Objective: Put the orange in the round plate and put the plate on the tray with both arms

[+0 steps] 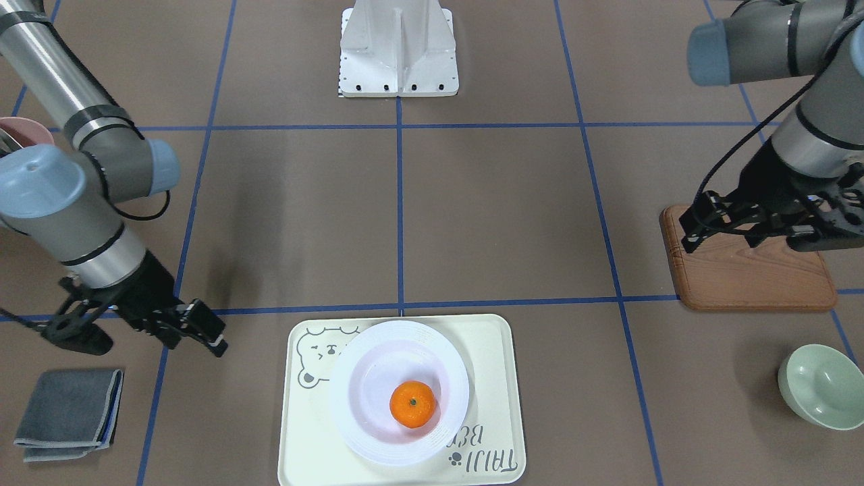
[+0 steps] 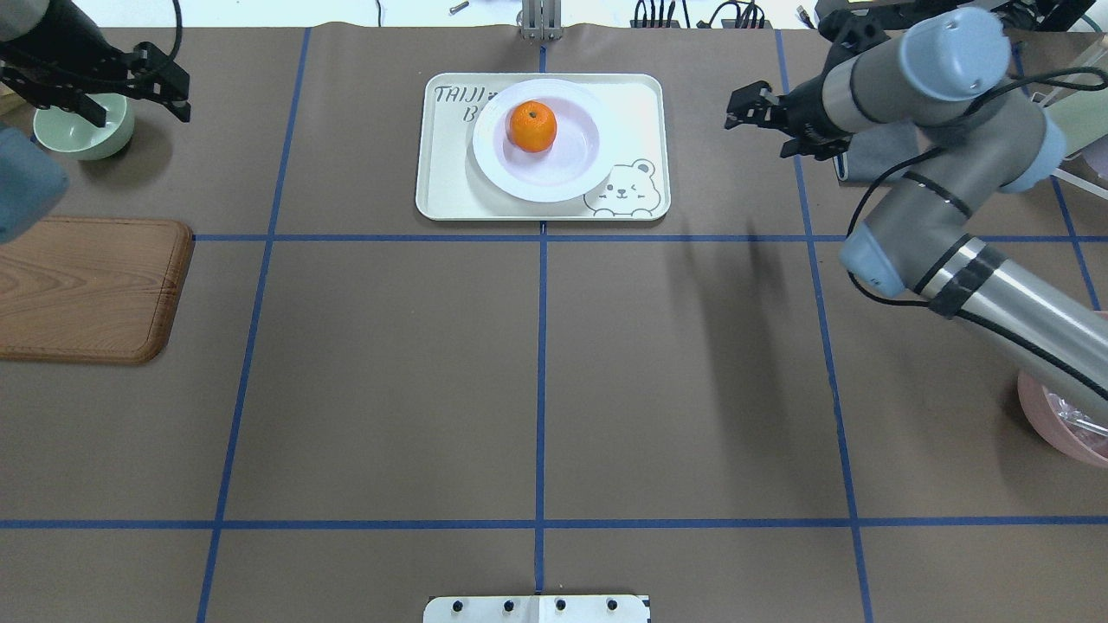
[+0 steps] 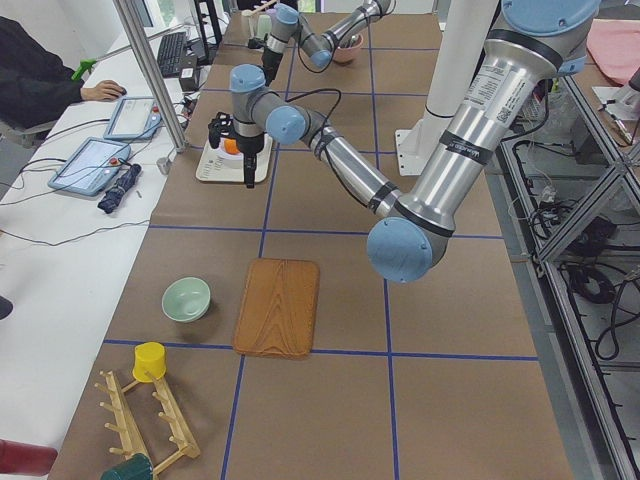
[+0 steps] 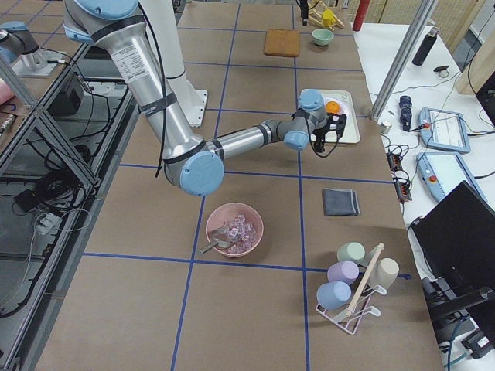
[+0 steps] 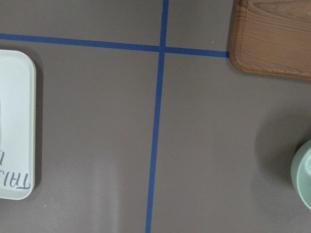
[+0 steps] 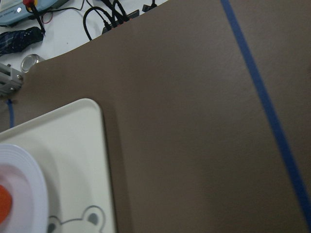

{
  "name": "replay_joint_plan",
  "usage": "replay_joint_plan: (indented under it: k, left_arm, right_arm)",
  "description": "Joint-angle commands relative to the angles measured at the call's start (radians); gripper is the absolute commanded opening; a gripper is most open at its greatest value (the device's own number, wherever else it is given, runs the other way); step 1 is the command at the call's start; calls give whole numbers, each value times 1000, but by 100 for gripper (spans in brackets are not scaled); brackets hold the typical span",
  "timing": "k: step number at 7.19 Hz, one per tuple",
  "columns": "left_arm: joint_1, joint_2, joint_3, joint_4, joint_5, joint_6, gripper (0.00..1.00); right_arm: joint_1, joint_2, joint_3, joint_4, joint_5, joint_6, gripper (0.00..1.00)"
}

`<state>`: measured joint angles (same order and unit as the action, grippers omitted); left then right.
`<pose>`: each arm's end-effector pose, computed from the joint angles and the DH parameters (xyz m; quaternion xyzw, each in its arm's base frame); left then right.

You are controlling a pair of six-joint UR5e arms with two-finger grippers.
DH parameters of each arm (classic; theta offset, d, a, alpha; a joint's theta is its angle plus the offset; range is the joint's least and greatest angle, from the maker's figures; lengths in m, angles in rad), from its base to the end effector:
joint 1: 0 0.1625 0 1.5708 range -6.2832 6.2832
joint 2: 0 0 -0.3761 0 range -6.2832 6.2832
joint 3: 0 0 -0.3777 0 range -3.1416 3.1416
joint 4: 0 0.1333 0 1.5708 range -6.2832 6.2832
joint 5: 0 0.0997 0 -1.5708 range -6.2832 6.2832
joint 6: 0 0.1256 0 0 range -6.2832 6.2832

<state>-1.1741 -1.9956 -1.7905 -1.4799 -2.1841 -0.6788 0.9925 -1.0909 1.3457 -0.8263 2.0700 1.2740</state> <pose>0.1739 -0.5731 0.3132 0.0750 0.3828 -0.0472 0.9196 -0.3136 -0.6143 0.3767 0.1057 -0.5014 0.1787 0.8400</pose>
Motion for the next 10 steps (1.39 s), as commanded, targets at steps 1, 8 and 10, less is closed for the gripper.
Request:
replay_joint_plan:
  k: [1,8,10]
  left_arm:
    - [-131,55,34,27,0,294,98]
    - [-392,270,153,10,-78,705,98]
    - [-412,354,200,4,-50,720,98]
  right_arm:
    - [203,-104,-3,-95,210,-390,100]
    - [524,-265,295,-991,288,-1312,100]
    - [602,-334,290,-1033,298,-1456,100]
